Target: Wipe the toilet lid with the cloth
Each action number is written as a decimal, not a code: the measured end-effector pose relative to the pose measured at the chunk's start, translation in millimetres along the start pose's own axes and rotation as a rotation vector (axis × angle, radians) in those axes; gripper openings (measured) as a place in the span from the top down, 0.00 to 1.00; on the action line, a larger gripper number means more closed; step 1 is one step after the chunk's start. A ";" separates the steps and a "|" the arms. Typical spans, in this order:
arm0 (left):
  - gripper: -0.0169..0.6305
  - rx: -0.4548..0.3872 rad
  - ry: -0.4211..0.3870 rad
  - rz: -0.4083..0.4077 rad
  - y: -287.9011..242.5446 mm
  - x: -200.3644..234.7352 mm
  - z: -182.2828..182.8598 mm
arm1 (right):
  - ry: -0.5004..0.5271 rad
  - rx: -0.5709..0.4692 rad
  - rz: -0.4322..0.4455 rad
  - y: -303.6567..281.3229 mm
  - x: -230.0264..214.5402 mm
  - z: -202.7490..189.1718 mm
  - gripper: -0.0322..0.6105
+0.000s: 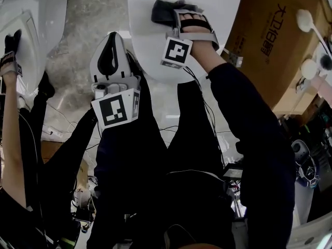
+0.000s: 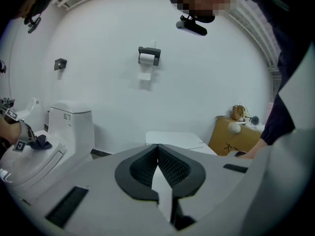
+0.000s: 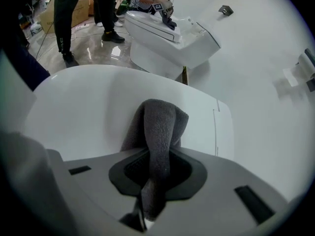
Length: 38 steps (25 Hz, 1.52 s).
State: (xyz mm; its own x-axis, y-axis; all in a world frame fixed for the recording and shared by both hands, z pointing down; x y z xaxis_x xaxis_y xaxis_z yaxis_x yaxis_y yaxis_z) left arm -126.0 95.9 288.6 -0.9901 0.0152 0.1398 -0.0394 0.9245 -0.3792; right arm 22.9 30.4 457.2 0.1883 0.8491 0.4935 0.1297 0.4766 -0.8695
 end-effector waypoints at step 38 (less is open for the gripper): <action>0.95 -0.003 0.012 0.003 29.9 3.3 -18.8 | -0.182 -0.023 0.343 85.7 91.2 23.3 0.84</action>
State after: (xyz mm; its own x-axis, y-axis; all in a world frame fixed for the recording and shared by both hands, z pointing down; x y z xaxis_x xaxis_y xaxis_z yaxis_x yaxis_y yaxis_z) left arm -128.0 130.8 294.9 -0.9885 0.0227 0.1493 -0.0357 0.9255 -0.3770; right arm 28.5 154.0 427.2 0.0487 0.9858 0.1608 0.1111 0.1546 -0.9817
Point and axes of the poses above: the fingertips, and each gripper's own axes: y backward along the fingers, x to its left, z out of its top, the point moved 4 cm from there along y, backward along the fingers
